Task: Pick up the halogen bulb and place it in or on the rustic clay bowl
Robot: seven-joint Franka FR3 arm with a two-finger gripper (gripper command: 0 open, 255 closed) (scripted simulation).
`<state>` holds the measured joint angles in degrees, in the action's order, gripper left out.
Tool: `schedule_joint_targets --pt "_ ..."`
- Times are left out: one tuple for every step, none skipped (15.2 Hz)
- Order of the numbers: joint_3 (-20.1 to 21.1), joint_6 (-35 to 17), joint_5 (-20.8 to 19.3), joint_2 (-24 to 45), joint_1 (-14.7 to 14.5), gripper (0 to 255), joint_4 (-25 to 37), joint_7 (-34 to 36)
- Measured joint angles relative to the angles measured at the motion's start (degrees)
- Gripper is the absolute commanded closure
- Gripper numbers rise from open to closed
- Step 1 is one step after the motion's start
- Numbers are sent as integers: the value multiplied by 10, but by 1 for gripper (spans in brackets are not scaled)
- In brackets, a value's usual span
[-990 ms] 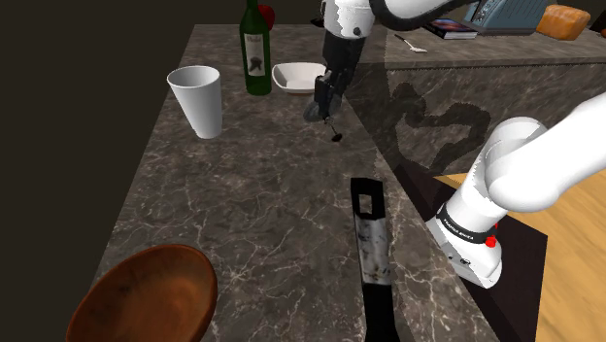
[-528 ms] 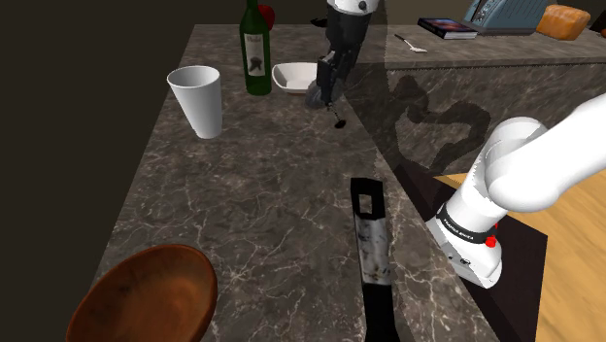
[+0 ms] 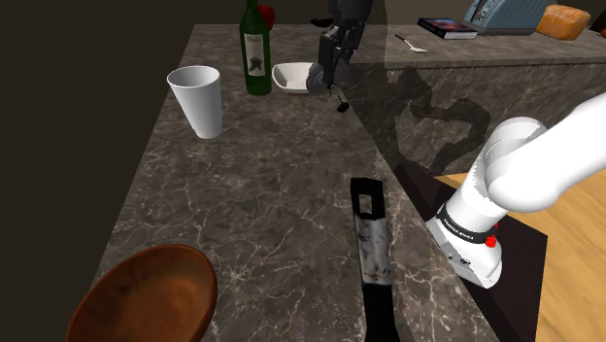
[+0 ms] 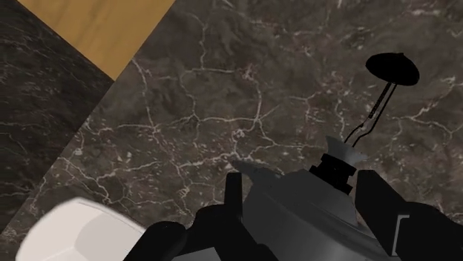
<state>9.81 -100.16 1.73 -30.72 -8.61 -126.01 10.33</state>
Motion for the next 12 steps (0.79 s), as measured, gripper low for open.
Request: schedule_joint_targets --pt "6 0 2 2 -2 255 2 7" --pt "14 3 5 7 -5 255 10 17" --pt "24 4 8 11 -8 255 15 29" --pt "34 5 11 16 -12 255 21 43" --pt "47 3 14 25 -16 255 29 58" --pt "59 7 16 33 -20 255 40 73" --pt "69 8 19 38 -23 255 46 86" --pt "81 9 21 44 -27 255 54 101" --pt "93 10 22 55 -29 255 65 116" --pt "104 12 22 64 -32 255 76 130" --pt "116 10 23 74 -35 255 85 146" --pt "126 9 22 84 -37 255 94 159"
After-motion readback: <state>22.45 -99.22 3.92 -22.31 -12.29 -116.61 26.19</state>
